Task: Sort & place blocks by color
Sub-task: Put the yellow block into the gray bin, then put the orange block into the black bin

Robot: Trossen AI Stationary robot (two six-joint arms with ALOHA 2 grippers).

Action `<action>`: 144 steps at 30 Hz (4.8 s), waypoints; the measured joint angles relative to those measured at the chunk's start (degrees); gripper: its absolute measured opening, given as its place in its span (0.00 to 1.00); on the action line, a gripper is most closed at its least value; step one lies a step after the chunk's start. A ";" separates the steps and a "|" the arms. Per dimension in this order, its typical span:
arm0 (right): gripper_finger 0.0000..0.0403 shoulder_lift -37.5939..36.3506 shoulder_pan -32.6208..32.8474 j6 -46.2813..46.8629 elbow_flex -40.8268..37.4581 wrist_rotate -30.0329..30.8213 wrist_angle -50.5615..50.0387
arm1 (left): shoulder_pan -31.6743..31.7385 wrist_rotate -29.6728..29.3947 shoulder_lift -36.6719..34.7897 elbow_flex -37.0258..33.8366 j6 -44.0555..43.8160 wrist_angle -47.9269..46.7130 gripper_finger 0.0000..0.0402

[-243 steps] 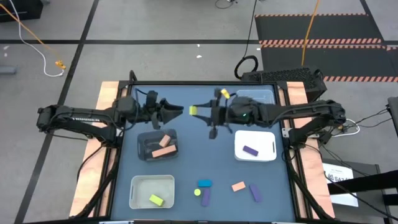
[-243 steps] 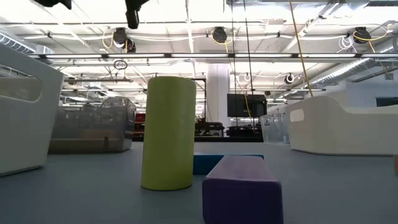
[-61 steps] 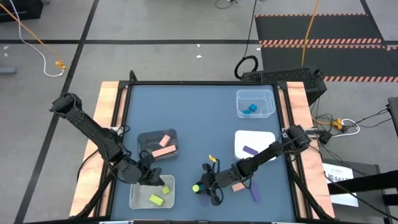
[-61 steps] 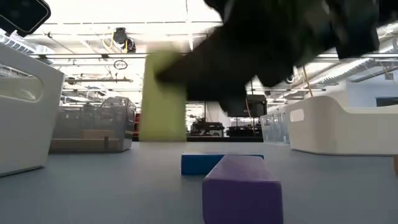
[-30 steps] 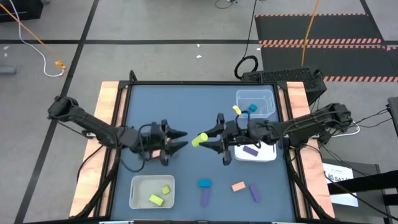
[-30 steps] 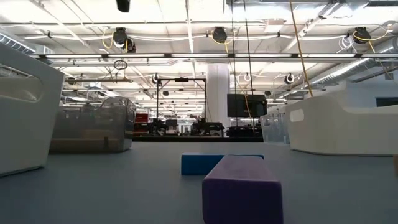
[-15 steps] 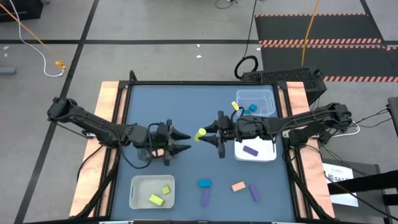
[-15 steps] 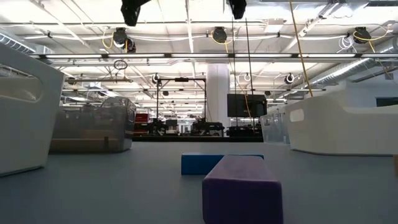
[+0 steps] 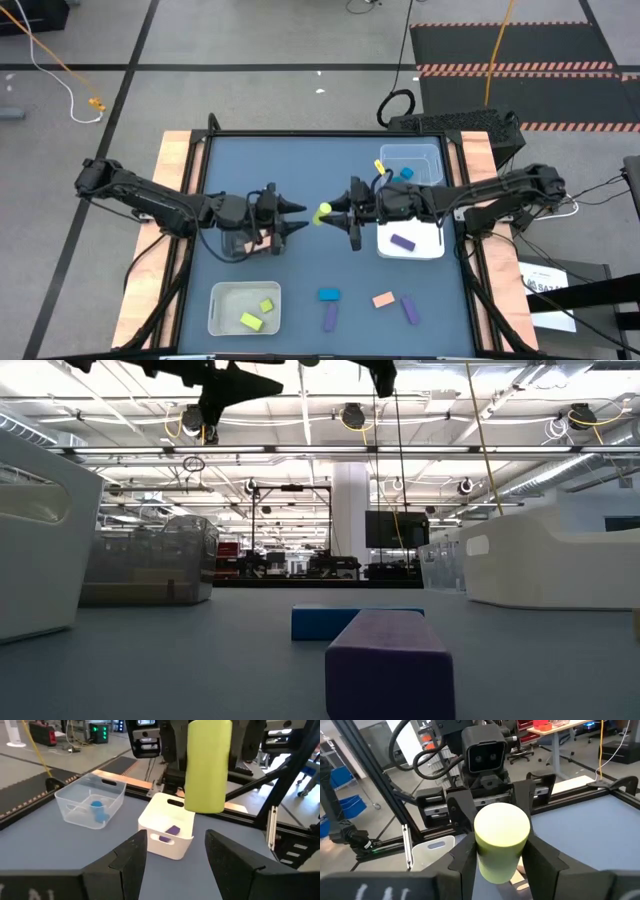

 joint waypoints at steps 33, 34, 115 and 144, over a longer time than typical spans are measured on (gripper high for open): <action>0.30 2.62 -2.96 0.97 0.00 1.44 -5.19 | 5.45 2.81 6.03 0.09 5.02 6.63 0.74; 0.30 3.45 -3.09 0.97 0.00 1.37 -4.42 | 5.85 2.85 6.35 0.09 3.73 6.68 0.74; 0.59 -8.61 32.63 14.25 -13.69 3.51 -32.98 | -35.93 11.18 10.38 0.07 -109.24 -20.98 0.65; 0.59 12.95 38.49 6.24 -13.68 8.88 -24.76 | -31.86 -10.82 10.38 0.07 -80.21 15.41 0.64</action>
